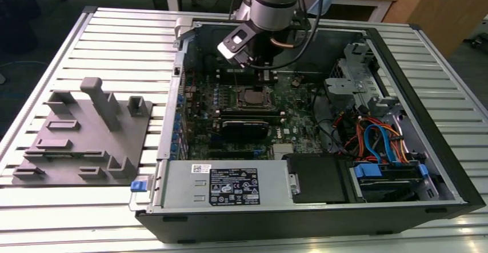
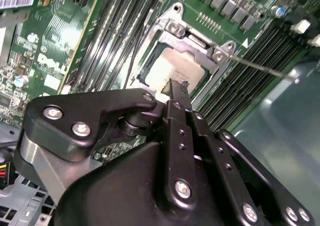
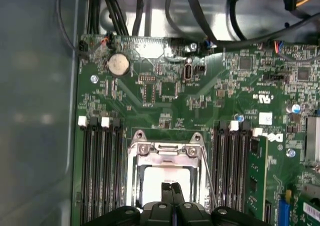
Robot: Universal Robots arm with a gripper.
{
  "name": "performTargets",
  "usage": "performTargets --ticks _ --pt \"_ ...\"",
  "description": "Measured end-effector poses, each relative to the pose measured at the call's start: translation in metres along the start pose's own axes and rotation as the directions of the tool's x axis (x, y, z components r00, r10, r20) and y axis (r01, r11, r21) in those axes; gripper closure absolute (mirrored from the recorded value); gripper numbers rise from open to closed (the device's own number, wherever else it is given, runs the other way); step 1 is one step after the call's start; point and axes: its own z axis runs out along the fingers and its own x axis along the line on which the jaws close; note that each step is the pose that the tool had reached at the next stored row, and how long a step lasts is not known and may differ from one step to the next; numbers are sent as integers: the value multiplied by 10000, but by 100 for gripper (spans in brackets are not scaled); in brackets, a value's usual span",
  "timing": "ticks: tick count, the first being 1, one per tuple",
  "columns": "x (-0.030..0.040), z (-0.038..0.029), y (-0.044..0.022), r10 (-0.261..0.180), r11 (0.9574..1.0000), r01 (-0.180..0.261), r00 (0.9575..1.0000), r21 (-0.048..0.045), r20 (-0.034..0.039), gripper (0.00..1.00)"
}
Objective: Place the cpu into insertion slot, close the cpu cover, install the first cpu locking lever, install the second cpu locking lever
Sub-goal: 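Close the cpu cover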
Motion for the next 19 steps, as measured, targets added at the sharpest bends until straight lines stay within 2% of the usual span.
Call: performTargets --ticks 7,15,19 --pt "1 8 -13 0 10000 0 10000 -1 -2 90" --pt "2 67 -23 -1 10000 1 10000 6 -2 90" --pt "1 75 -23 0 10000 0 10000 7 1 90"
